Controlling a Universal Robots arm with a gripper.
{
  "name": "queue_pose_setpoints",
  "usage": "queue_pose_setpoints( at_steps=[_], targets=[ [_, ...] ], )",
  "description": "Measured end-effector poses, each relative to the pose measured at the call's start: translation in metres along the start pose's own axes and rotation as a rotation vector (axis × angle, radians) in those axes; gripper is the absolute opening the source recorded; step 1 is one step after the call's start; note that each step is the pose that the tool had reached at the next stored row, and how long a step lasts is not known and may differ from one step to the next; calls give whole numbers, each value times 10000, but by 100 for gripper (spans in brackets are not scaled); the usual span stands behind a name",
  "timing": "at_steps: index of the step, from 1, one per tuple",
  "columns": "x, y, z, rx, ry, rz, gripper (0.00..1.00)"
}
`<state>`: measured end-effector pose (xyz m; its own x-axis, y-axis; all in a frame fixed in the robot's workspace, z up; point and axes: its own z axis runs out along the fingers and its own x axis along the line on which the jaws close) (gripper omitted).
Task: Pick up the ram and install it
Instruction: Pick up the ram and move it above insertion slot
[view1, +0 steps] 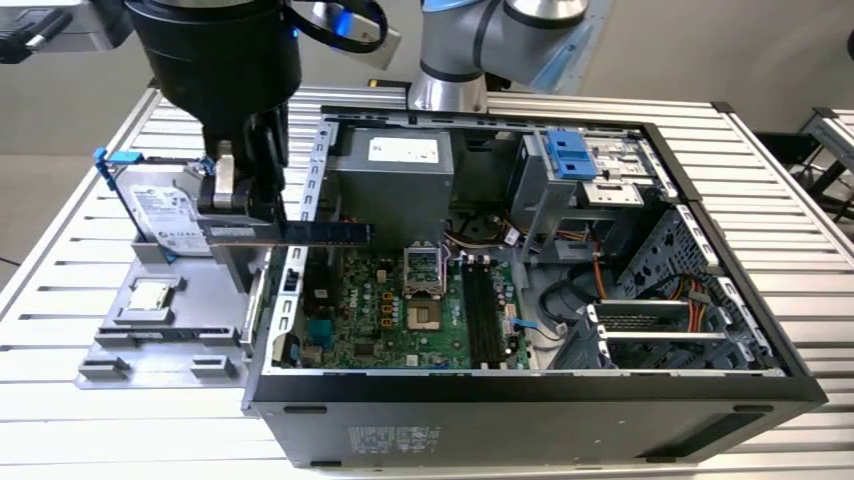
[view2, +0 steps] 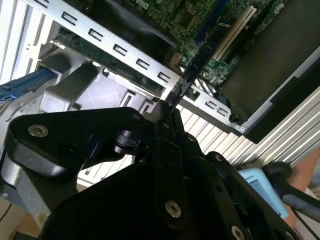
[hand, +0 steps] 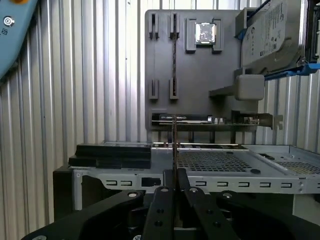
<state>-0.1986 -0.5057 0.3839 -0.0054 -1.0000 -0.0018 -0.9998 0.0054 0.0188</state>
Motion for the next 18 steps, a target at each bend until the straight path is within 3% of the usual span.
queue_pose_setpoints(
  at_steps=[18],
  targets=[
    [-3, -626, -12, -1, 0, 0, 0]
  ],
)
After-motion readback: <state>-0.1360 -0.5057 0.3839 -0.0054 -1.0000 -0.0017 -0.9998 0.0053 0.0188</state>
